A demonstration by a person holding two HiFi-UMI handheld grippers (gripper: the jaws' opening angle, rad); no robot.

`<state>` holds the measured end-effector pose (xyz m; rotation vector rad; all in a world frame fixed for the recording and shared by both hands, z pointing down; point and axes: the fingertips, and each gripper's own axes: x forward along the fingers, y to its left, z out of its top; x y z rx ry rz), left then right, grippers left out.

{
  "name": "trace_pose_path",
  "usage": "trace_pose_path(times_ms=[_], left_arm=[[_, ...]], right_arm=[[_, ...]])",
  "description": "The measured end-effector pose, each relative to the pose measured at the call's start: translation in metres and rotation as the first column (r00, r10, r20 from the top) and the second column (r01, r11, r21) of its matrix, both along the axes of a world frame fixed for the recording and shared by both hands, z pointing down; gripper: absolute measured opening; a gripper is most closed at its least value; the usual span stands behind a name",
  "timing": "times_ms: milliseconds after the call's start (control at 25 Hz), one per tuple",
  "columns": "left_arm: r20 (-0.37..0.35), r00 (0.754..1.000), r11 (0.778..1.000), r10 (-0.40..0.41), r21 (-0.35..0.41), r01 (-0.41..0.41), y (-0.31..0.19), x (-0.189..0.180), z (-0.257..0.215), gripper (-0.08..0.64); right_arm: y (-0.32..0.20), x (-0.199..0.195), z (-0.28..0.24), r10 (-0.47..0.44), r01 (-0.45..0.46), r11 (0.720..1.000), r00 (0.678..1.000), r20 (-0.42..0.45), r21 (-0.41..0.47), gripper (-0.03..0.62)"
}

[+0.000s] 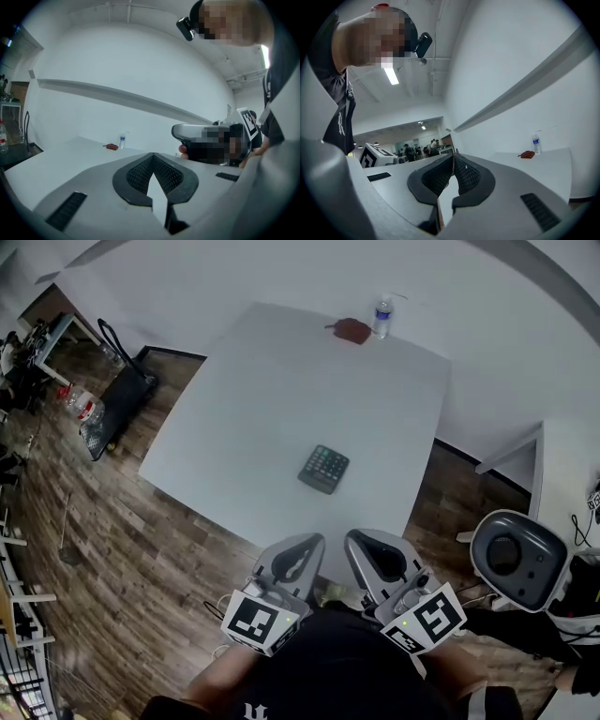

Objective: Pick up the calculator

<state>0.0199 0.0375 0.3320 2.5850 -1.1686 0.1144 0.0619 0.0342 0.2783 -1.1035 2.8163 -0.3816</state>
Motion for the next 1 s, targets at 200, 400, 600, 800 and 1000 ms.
trace_pose_path(times_ms=[200, 400, 600, 800, 1000], left_arm=[[-0.011, 1.000, 0.998, 0.007, -0.065, -0.008, -0.037, -0.004, 0.035, 0.005], [0.004, 1.000, 0.989, -0.010, -0.149, 0.010, -0.070, -0.015, 0.087, 0.005], [-0.043, 0.998, 0.958, -0.047, -0.286, 0.033, -0.097, -0.024, 0.136, 0.005], [-0.102, 0.986, 0.894, -0.129, -0.443, 0.072, -0.117, -0.031, 0.191, 0.005], [-0.176, 0.943, 0.769, -0.283, -0.630, 0.113, -0.127, -0.041, 0.247, 0.006]], right_arm=[[-0.034, 0.001, 0.015, 0.039, -0.040, 0.998, 0.999, -0.014, -0.051, 0.015], [-0.062, -0.005, 0.034, 0.056, -0.059, 0.992, 0.998, -0.031, -0.109, 0.015], [-0.090, -0.009, 0.051, 0.076, -0.079, 0.983, 0.997, -0.025, -0.168, 0.015], [-0.112, -0.006, 0.070, 0.100, -0.106, 0.968, 0.994, -0.040, -0.226, 0.015], [-0.128, -0.001, 0.088, 0.107, -0.119, 0.956, 0.993, -0.060, -0.268, 0.015]])
